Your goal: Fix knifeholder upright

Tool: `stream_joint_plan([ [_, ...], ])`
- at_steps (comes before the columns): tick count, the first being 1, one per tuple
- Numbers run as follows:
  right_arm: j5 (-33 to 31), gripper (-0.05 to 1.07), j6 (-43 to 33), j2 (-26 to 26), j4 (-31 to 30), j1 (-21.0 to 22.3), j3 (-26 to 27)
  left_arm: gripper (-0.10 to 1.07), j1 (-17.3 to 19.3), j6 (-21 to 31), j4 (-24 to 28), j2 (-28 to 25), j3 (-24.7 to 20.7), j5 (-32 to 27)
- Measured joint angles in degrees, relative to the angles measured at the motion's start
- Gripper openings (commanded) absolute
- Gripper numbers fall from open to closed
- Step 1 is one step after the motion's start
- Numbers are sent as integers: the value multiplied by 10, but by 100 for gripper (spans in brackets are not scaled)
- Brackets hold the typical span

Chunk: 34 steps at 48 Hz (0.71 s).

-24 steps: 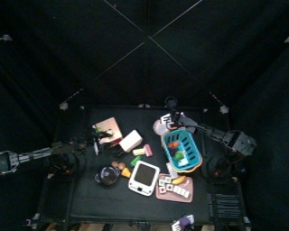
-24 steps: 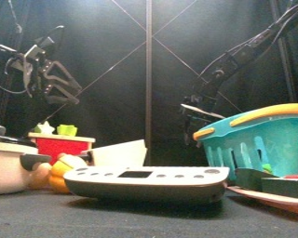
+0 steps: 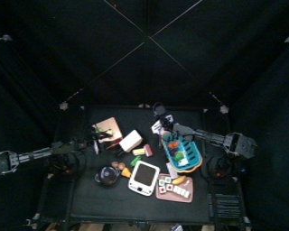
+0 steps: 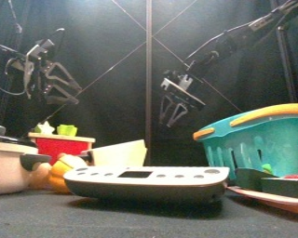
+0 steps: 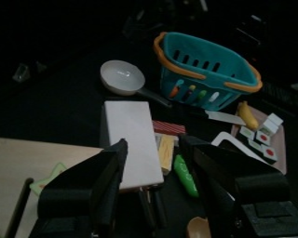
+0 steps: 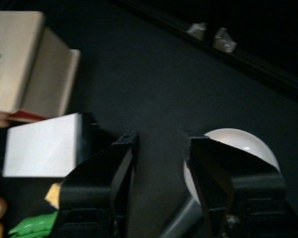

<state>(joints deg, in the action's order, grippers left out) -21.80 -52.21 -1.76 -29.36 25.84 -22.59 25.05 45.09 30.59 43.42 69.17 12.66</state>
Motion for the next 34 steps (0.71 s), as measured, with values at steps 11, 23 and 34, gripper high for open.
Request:
stream_joint_plan([
  [11,63,50,-3,0,-1,-35,-11,53,-87,0,-95,-26,0,-50],
  [23,138,44,-3,18,-5,-64,-15,42,-153,-1,-207,-44,4,-115],
  [34,155,44,-3,57,-4,-71,-8,42,-155,0,-256,-64,6,-131],
])
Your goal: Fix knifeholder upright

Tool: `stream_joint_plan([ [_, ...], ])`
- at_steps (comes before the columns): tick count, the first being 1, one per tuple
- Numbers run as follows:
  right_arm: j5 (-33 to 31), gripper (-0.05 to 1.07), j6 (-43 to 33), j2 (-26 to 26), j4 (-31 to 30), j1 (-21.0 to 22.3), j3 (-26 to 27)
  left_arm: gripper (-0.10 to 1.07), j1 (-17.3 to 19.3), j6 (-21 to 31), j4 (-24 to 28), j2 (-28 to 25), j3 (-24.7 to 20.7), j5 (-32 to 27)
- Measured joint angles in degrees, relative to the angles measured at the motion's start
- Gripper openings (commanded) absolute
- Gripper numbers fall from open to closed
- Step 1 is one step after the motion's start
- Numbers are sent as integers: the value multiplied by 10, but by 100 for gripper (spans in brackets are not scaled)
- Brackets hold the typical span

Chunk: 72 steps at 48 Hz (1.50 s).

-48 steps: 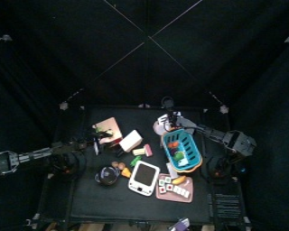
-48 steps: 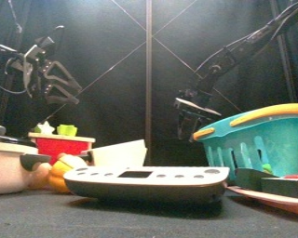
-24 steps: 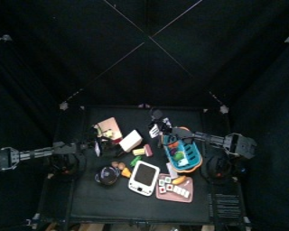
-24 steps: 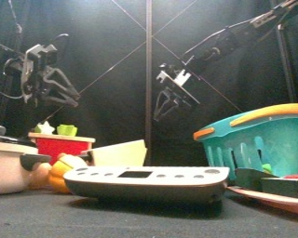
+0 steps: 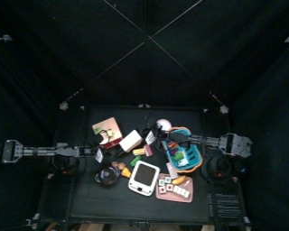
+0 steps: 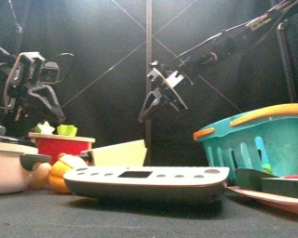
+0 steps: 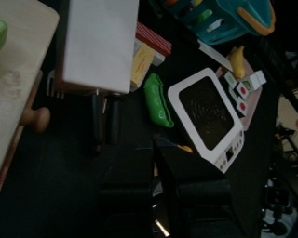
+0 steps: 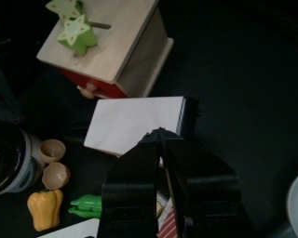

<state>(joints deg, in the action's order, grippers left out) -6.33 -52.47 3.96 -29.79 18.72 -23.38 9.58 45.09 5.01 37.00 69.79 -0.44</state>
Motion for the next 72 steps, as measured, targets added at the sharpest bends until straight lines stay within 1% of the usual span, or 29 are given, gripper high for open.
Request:
stream_joint_plan([
  [8,2,44,0,20,-1,-5,16,42,4,-1,0,-38,0,1],
  [17,1,44,0,52,-2,-9,29,42,27,-2,0,-77,0,5],
  [22,-2,44,0,66,-2,-7,31,42,43,-2,4,-89,0,7],
  [33,-12,44,0,76,1,-6,36,42,47,-3,10,-90,0,7],
  [45,-60,44,-2,76,0,-4,43,42,47,-3,11,-91,0,7],
  [58,-86,44,-2,76,0,11,45,42,47,-3,11,-90,-3,7],
  [72,-107,44,0,80,11,31,41,42,47,-4,18,-91,-19,7],
])
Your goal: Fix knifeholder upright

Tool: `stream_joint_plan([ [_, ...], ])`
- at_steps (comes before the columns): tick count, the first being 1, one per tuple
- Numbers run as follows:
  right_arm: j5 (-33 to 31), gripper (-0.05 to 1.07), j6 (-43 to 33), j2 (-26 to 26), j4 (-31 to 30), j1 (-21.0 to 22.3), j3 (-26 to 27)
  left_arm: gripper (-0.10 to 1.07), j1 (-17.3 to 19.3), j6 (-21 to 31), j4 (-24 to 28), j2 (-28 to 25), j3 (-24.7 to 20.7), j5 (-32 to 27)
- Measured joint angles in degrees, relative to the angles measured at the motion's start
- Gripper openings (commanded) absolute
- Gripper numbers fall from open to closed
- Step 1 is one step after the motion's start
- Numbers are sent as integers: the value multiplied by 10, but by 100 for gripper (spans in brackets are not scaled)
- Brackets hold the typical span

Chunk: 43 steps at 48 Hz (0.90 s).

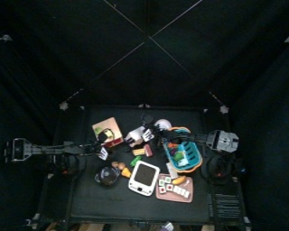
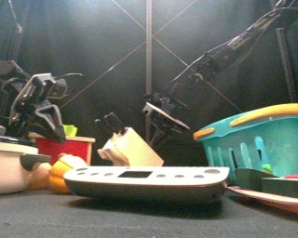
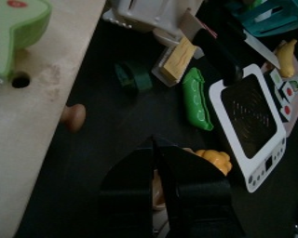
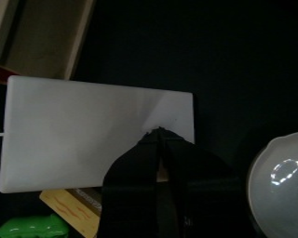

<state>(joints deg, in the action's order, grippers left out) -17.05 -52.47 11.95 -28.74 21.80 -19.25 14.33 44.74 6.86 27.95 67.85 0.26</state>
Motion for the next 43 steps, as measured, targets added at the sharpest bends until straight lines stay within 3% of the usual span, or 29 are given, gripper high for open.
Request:
stream_joint_plan([
  [43,-59,44,2,41,6,25,25,42,1,0,16,0,-11,25],
])
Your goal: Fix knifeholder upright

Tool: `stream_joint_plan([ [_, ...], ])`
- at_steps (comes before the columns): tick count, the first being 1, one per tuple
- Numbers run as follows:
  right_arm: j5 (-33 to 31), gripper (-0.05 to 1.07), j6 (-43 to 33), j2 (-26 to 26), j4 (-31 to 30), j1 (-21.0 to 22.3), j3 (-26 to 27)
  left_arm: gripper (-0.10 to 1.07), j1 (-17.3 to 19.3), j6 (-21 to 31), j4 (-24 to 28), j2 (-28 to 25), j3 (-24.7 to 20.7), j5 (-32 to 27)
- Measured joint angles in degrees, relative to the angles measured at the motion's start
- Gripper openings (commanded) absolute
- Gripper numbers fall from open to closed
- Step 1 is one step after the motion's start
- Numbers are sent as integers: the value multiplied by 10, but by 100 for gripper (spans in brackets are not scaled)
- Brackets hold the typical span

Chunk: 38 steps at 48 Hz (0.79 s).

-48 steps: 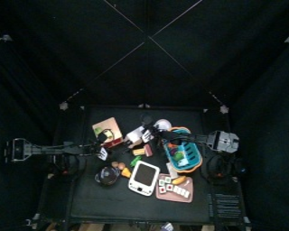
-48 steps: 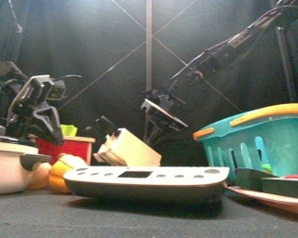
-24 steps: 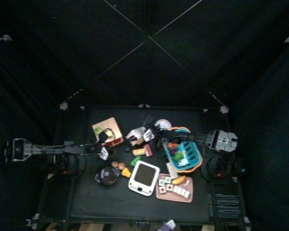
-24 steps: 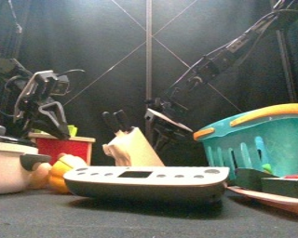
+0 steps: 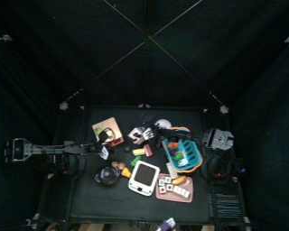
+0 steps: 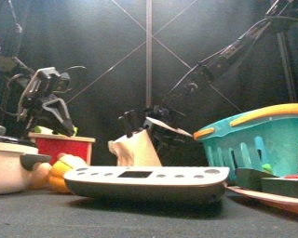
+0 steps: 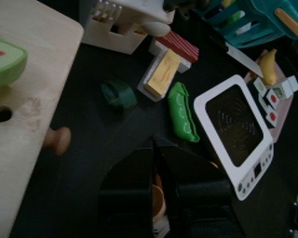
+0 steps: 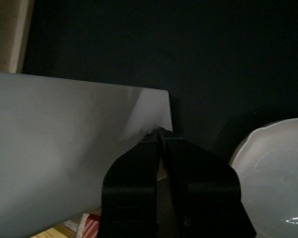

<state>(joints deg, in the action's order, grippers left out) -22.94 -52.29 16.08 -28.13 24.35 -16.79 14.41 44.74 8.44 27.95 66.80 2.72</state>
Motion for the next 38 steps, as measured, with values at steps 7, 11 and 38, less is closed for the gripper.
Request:
stream_joint_plan([
  [7,-17,44,0,-1,-10,2,4,42,0,-1,0,0,-1,0],
  [11,-25,44,0,-8,-14,2,4,42,0,-1,2,0,0,0],
  [38,-3,44,1,-116,-37,4,-71,42,-4,-4,64,47,0,-2],
])
